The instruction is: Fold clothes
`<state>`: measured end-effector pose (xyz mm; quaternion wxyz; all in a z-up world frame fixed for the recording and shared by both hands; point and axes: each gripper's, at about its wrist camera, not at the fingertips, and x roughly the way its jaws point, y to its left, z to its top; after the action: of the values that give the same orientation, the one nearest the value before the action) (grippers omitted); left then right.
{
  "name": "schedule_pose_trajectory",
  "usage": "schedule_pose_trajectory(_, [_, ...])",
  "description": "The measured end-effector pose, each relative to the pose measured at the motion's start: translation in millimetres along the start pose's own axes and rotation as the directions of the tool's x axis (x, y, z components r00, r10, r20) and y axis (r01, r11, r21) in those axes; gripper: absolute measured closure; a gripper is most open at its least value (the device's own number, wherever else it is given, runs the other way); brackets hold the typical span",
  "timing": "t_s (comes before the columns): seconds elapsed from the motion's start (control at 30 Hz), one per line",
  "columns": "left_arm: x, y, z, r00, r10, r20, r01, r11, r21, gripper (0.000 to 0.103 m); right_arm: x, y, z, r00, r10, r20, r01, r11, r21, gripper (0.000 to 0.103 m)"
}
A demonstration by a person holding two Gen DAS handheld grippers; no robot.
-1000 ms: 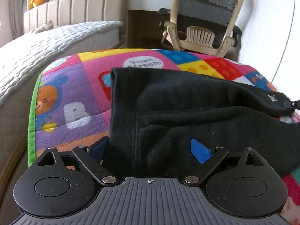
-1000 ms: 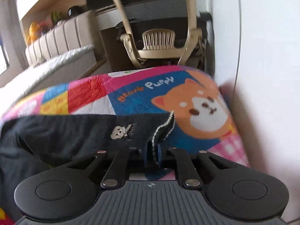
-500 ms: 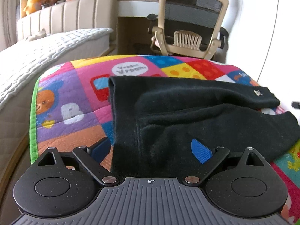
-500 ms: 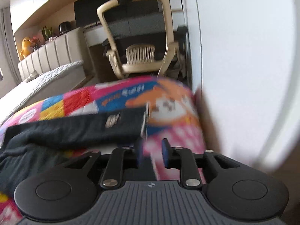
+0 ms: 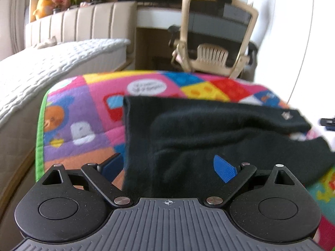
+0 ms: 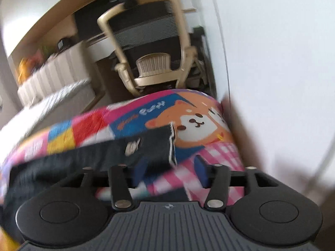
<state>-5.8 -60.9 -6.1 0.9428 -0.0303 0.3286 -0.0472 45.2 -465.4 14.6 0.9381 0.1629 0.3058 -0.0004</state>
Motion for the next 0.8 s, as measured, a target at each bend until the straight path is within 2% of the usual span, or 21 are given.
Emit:
schedule_pose_trajectory(0.1, [3.2,-6.8,-3.1,0.999,-0.044,-0.014,0.044,0.999,0.014,0.007,31.6,2.7,1.5,0.999,0.011,-0.046,-0.009,0.999,0.043,0.055])
schedule_pose_trajectory(0.13, [4.3,-9.1,-4.1,0.998,-0.059,-0.018,0.059,0.998,0.018,0.006,38.5,7.7,-0.2,0.999,0.009,-0.053,-0.008,1.000,0.018,0.070])
schedule_pose_trajectory(0.2, [6.4,-13.6,-6.1,0.996,-0.088,-0.028,0.089,0.996,0.027,0.006,44.5,22.7,-4.8,0.999,-0.014,-0.041,0.010,0.996,-0.087,0.085])
schedule_pose_trajectory(0.23, [7.5,-15.8,-7.2,0.994,-0.102,-0.033,0.103,0.994,0.031,0.006,44.7,28.4,-5.7,0.999,-0.026,-0.032,0.021,0.990,-0.138,0.089])
schedule_pose_trajectory(0.33, [10.6,-22.4,-10.2,0.988,-0.145,-0.048,0.147,0.988,0.043,0.005,40.9,33.2,-3.4,0.995,-0.095,0.028,0.099,0.967,-0.233,0.091])
schedule_pose_trajectory(0.37, [10.9,-22.1,-11.0,0.988,-0.147,-0.048,0.150,0.988,0.044,0.005,39.2,34.0,-2.6,0.991,-0.125,0.056,0.136,0.955,-0.263,0.096])
schedule_pose_trajectory(0.43, [11.4,-21.5,-12.6,0.987,-0.153,-0.049,0.155,0.987,0.044,0.005,37.9,35.9,-2.4,0.981,-0.165,0.100,0.188,0.930,-0.316,0.096])
schedule_pose_trajectory(0.5, [12.3,-22.3,-13.3,0.987,-0.153,-0.053,0.156,0.987,0.047,0.005,36.2,37.6,-2.9,0.978,-0.166,0.126,0.200,0.918,-0.342,0.096])
schedule_pose_trajectory(0.57, [12.9,-25.1,-12.1,0.988,-0.141,-0.059,0.144,0.988,0.057,0.004,32.7,37.8,-2.2,0.978,-0.164,0.129,0.198,0.925,-0.325,0.095])
schedule_pose_trajectory(0.67, [7.2,-28.4,-4.5,0.986,-0.159,-0.041,0.161,0.985,0.053,0.004,17.1,43.6,-1.7,0.984,-0.113,0.136,0.149,0.944,-0.295,0.095])
schedule_pose_trajectory(0.8, [10.3,-43.3,21.3,0.973,-0.230,0.001,0.229,0.971,0.064,0.005,2.9,69.2,-5.8,0.996,0.083,0.039,-0.069,0.959,-0.276,0.094])
